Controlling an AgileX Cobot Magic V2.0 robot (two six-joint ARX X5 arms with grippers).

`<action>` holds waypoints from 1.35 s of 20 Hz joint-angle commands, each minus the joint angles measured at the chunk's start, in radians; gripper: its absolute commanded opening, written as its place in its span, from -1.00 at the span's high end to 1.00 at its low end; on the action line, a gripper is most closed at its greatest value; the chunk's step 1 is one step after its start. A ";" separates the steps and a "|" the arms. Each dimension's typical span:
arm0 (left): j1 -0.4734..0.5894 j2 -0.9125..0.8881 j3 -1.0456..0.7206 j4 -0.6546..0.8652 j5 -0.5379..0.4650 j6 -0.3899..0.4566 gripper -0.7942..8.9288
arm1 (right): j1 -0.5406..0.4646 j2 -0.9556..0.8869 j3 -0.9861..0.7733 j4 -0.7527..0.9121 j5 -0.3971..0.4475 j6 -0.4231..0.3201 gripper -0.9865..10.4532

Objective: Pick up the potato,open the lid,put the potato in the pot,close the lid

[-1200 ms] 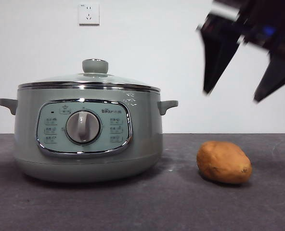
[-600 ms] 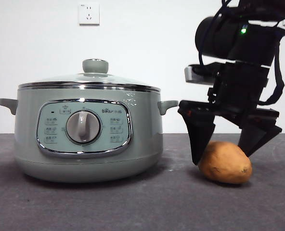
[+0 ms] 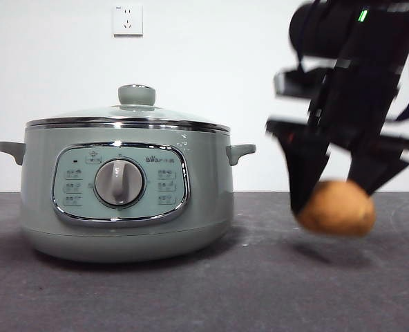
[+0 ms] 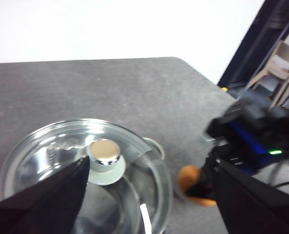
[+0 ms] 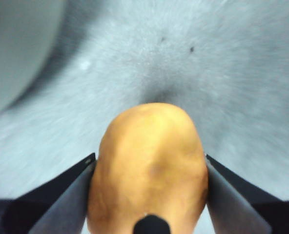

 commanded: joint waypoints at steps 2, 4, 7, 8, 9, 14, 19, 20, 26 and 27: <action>-0.020 0.064 0.004 0.012 -0.060 0.066 0.02 | 0.001 -0.146 0.002 -0.088 0.003 0.014 0.85; -0.051 0.136 0.020 0.010 -0.112 0.093 0.02 | 0.001 -0.233 0.002 -0.133 0.003 0.025 0.85; -0.111 0.259 0.080 0.013 -0.197 0.130 0.02 | 0.001 -0.327 0.002 -0.166 0.003 0.041 0.85; -0.137 0.311 0.108 0.013 -0.235 0.148 0.02 | 0.001 -0.356 0.002 -0.172 0.004 0.053 0.85; -0.154 0.351 0.129 0.013 -0.260 0.154 0.02 | 0.001 -0.375 0.002 -0.174 0.003 0.062 0.83; -0.208 0.533 0.182 0.021 -0.335 0.175 0.02 | 0.001 -0.436 0.002 -0.195 0.004 0.074 0.82; -0.215 0.625 0.182 0.025 -0.369 0.175 0.02 | 0.001 -0.442 0.002 -0.207 0.004 0.074 0.82; -0.215 0.630 0.182 0.032 -0.369 0.175 0.02 | 0.001 -0.442 0.002 -0.207 0.004 0.074 0.82; -0.215 0.632 0.182 0.051 -0.365 0.180 0.83 | 0.001 -0.442 0.002 -0.207 0.004 0.074 0.82; -0.215 0.632 0.182 0.043 -0.365 0.183 0.86 | 0.001 -0.442 0.002 -0.208 0.004 0.074 0.82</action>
